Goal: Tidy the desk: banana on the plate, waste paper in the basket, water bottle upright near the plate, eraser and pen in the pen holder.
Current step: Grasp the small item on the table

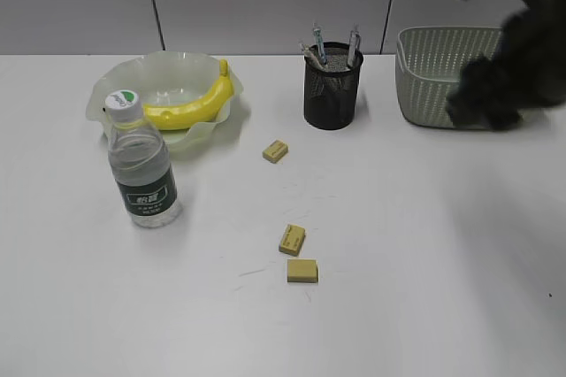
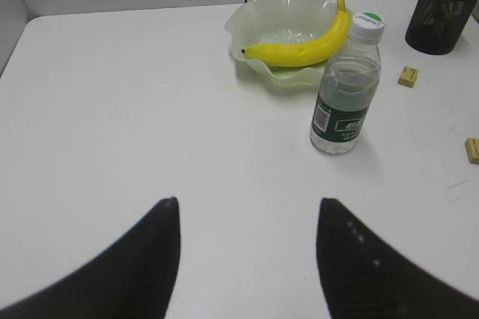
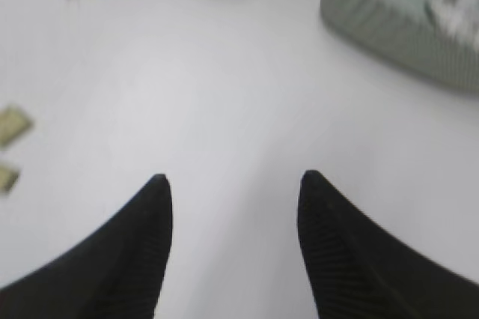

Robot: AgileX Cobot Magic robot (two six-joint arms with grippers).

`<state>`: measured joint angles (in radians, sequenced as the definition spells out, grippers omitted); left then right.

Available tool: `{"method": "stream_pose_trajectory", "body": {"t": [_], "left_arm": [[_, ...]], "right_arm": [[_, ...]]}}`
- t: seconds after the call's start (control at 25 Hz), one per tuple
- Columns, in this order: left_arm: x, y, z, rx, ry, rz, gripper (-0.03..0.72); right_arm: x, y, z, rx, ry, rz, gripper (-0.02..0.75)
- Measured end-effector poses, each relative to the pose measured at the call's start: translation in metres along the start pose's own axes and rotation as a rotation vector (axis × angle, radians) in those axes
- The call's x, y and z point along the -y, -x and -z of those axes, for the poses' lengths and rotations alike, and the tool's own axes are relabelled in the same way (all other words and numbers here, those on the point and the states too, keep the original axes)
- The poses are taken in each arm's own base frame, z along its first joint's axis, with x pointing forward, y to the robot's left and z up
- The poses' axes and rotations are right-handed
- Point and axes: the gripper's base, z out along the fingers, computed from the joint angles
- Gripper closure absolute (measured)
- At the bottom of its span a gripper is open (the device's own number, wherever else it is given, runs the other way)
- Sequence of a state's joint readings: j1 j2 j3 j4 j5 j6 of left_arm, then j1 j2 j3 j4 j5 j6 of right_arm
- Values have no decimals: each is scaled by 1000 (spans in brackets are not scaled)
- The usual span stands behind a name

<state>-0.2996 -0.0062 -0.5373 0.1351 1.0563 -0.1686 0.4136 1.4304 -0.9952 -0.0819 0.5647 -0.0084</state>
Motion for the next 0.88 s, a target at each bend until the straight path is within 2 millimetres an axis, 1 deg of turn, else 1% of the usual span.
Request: {"method": "stream_pose_trajectory", "body": {"t": [0.08, 0.16, 0.2, 0.28, 0.32, 0.44, 0.56, 0.64, 0.72, 0.8, 0.84, 0.88], "left_arm": [[0, 0, 0, 0, 0, 0, 255], [0, 0, 0, -2, 0, 0, 255], [0, 0, -1, -4, 0, 0, 255], [0, 1, -2, -13, 1, -1, 255], [1, 2, -3, -19, 2, -2, 255], [2, 8, -9, -48, 4, -8, 255], [9, 30, -23, -17, -32, -31, 255], [18, 46, -42, -14, -86, -63, 255], [29, 64, -65, -23, -159, -89, 270], [41, 83, -97, -70, -231, -110, 302], [48, 94, -109, -81, -271, -128, 323], [56, 102, -129, -125, -308, -153, 340]], "right_arm": [[-1, -42, 29, -127, -1, -24, 314], [-2, -80, 64, -172, -7, -50, 315], [-2, -95, 78, -172, -9, -60, 316], [-3, -126, 110, -115, -15, -71, 318], [-3, -139, 128, -35, -19, -77, 318], [-5, -172, 160, 171, -27, -88, 318], [-6, -198, 184, 382, -33, -99, 318], [-6, -210, 196, 497, -37, -103, 318], [-6, -219, 204, 567, -39, -106, 318], [-7, -223, 207, 598, -40, -108, 320], [-7, -224, 207, 602, -40, -109, 320], [-7, -224, 207, 603, -40, -109, 321]]}}
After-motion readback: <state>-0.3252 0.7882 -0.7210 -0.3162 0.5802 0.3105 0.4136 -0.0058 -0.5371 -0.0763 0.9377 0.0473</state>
